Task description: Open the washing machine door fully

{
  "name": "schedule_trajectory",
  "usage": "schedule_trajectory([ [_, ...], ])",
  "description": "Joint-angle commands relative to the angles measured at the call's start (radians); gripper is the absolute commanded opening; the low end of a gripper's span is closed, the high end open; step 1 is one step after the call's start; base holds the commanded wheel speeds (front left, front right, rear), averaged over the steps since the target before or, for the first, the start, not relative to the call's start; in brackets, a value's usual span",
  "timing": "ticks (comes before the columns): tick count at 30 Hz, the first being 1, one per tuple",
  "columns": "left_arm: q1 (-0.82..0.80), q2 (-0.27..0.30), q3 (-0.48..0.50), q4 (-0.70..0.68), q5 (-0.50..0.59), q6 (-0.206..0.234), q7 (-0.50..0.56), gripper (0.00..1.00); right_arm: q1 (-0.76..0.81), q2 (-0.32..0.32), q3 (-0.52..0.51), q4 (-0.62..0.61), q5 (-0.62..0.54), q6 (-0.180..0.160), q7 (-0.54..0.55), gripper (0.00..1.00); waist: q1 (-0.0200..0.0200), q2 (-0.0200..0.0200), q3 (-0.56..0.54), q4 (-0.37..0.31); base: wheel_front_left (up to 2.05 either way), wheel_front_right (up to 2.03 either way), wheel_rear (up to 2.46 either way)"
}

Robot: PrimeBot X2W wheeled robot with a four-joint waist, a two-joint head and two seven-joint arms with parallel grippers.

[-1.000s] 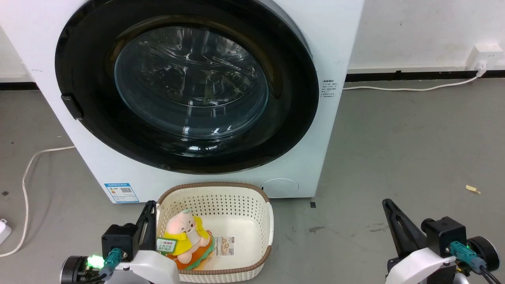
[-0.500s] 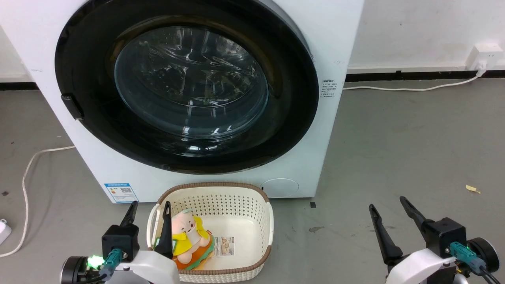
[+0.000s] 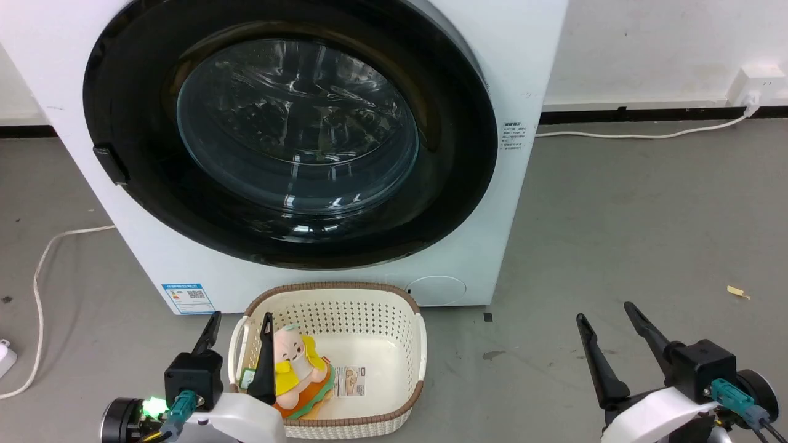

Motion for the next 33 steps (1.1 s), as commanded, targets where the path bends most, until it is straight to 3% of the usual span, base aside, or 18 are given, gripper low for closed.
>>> schedule_trajectory([
  [1,-0.004,0.000,-0.001,0.003,-0.006,0.006,-0.009,1.00,-0.006,0.000,0.001,-0.007,0.016,0.000,-0.010,1.00,0.0000,0.0000,0.001,0.000,0.00,0.00,0.00],
  [17,-0.023,0.001,-0.019,0.001,-0.010,0.012,-0.043,1.00,-0.082,-0.016,-0.009,-0.013,0.128,0.000,-0.011,1.00,0.0000,0.0000,0.045,0.015,0.00,0.00,0.00],
  [33,-0.067,0.001,-0.045,-0.004,-0.018,0.019,-0.076,1.00,-0.275,-0.055,-0.062,0.015,0.279,0.000,0.074,1.00,0.0000,0.0000,0.126,0.050,0.00,0.00,0.00],
])
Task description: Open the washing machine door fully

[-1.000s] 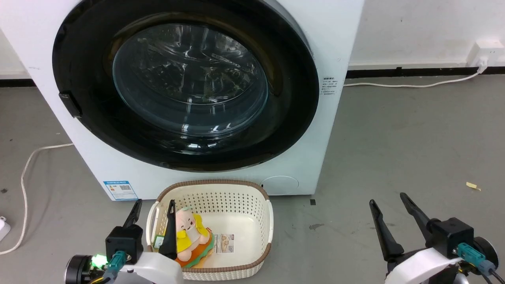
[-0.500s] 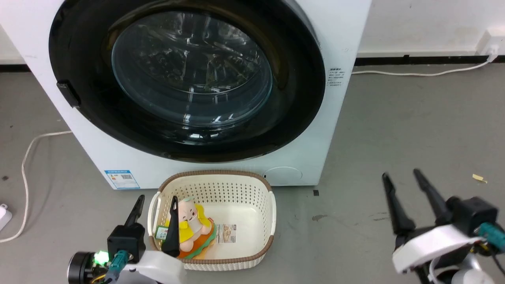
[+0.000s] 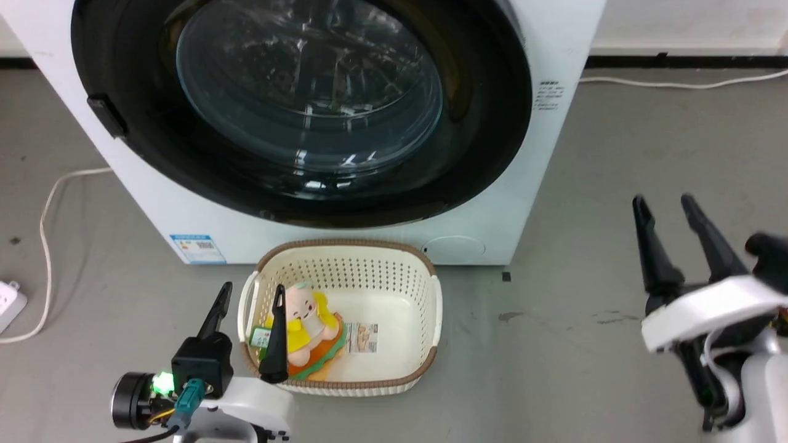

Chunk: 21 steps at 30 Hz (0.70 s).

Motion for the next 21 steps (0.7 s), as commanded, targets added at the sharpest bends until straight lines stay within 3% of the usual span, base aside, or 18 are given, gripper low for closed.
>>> schedule_trajectory([
  [1,-0.019,0.001,-0.006,-0.002,-0.009,0.003,-0.011,1.00,-0.037,-0.009,-0.007,0.007,0.022,0.000,0.008,1.00,-0.0001,0.0000,0.012,0.008,0.00,0.00,0.00],
  [8,-0.039,0.001,-0.021,-0.004,-0.015,0.009,-0.026,1.00,-0.159,0.000,-0.053,0.079,0.100,0.000,0.063,0.97,-0.0001,0.0000,0.052,0.032,0.00,0.00,0.00],
  [9,-0.042,0.001,-0.024,-0.004,-0.016,0.010,-0.028,1.00,-0.178,0.002,-0.063,0.093,0.112,0.000,0.072,0.38,-0.0001,0.0000,0.058,0.036,0.00,0.00,0.00],
  [10,-0.045,0.001,-0.027,-0.004,-0.017,0.011,-0.030,1.00,-0.198,0.004,-0.071,0.108,0.124,0.000,0.083,0.00,-0.0001,0.0000,0.063,0.041,0.00,0.00,0.00],
  [21,-0.068,0.000,-0.055,-0.005,-0.032,0.024,-0.053,1.00,-0.447,0.011,-0.188,0.317,0.246,0.000,0.229,0.00,-0.0001,0.0000,0.113,0.090,0.00,0.00,0.00],
])
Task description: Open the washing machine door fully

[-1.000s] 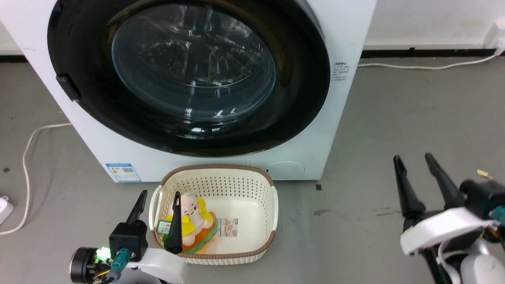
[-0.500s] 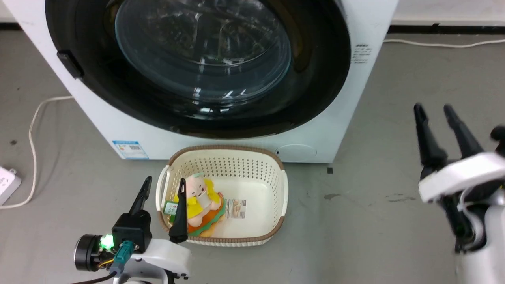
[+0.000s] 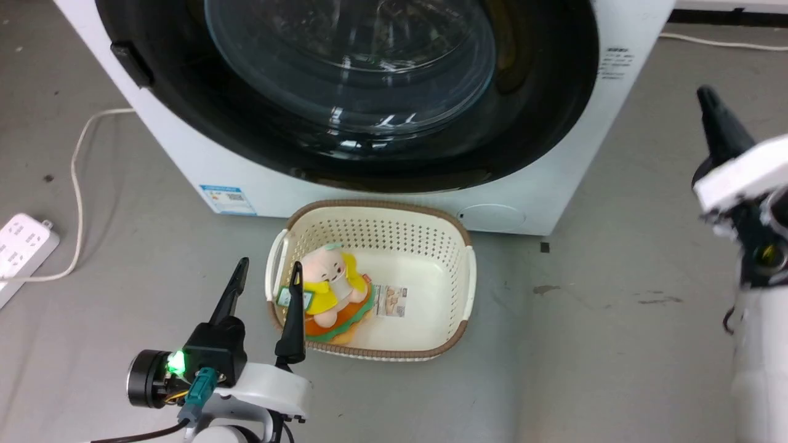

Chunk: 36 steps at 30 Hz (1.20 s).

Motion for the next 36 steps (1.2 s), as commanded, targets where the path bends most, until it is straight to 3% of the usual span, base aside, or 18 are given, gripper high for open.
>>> schedule_trajectory([
  [1,-0.018,0.001,-0.006,-0.003,-0.007,0.007,-0.011,1.00,-0.059,-0.002,-0.020,0.035,0.024,0.000,0.024,0.00,-0.0002,0.0000,0.011,0.012,0.00,0.00,0.00],
  [18,-0.053,0.001,-0.054,-0.004,-0.037,0.033,-0.047,1.00,-0.400,-0.033,-0.163,0.356,0.083,0.000,0.248,0.00,-0.0002,0.0000,0.083,0.082,0.00,0.00,0.00],
  [36,-0.079,0.001,-0.092,-0.002,-0.054,0.054,-0.084,1.00,-0.633,-0.066,-0.303,0.642,0.138,0.000,0.468,0.00,-0.0002,0.0000,0.131,0.132,0.00,0.00,0.00],
])
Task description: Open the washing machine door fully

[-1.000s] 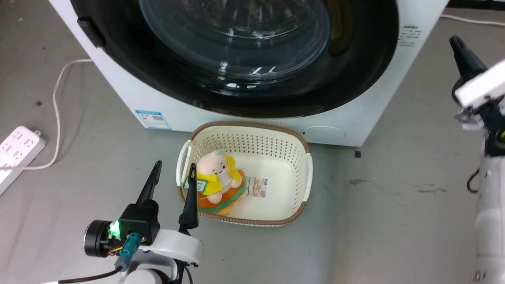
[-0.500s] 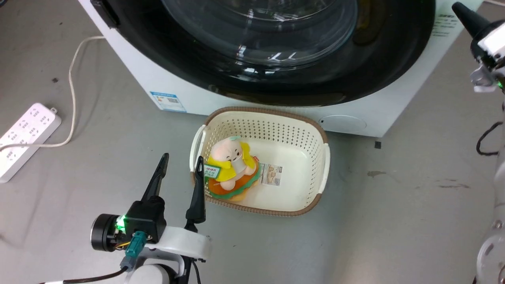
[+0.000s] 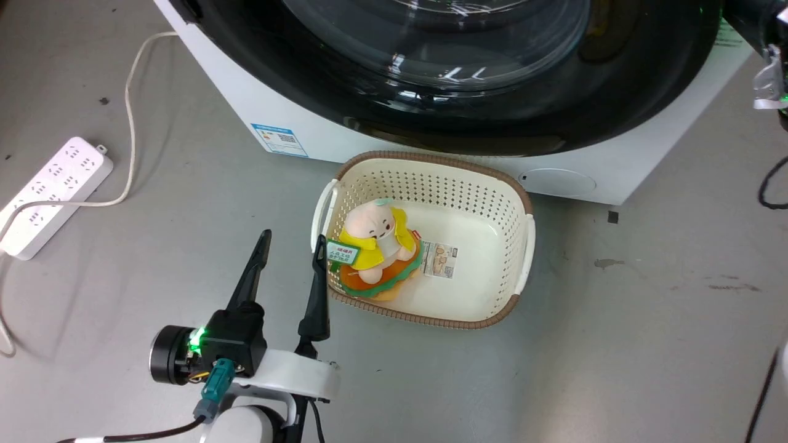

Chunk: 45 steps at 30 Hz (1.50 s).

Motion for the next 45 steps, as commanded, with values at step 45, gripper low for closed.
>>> schedule_trajectory([
  [45,0.170,0.017,0.014,0.071,0.007,-0.022,-0.048,1.00,0.614,0.105,0.481,-0.135,0.769,0.001,0.443,0.00,-0.0001,-0.0001,-0.346,0.019,0.00,0.00,0.00],
])
